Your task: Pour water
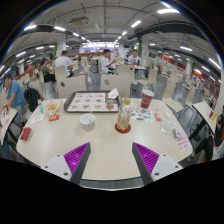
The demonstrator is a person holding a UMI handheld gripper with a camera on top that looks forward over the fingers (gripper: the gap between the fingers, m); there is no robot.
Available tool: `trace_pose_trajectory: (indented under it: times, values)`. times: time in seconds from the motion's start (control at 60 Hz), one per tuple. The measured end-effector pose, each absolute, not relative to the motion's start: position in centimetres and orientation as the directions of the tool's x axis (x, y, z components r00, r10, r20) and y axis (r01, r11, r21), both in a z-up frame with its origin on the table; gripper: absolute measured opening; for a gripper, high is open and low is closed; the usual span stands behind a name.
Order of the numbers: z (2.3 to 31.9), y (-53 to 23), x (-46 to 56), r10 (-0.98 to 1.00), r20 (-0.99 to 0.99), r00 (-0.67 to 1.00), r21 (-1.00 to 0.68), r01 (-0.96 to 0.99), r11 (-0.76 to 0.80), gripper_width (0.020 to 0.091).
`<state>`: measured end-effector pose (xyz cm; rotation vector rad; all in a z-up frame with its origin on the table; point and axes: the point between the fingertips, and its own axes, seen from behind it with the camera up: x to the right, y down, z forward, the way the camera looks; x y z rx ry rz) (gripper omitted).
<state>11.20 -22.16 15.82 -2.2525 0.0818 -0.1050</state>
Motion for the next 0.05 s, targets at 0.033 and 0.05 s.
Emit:
trace_pose_trajectory:
  times: [0.033, 0.05]
  values:
    - [16.03, -22.11, 11.16, -0.097, 0.048, 0.994, -0.778, -0.023, -0.627, 0.0851]
    - [16.08, -22.09, 11.13, -0.096, 0.048, 0.994, -0.779, -0.022, -0.627, 0.0850]
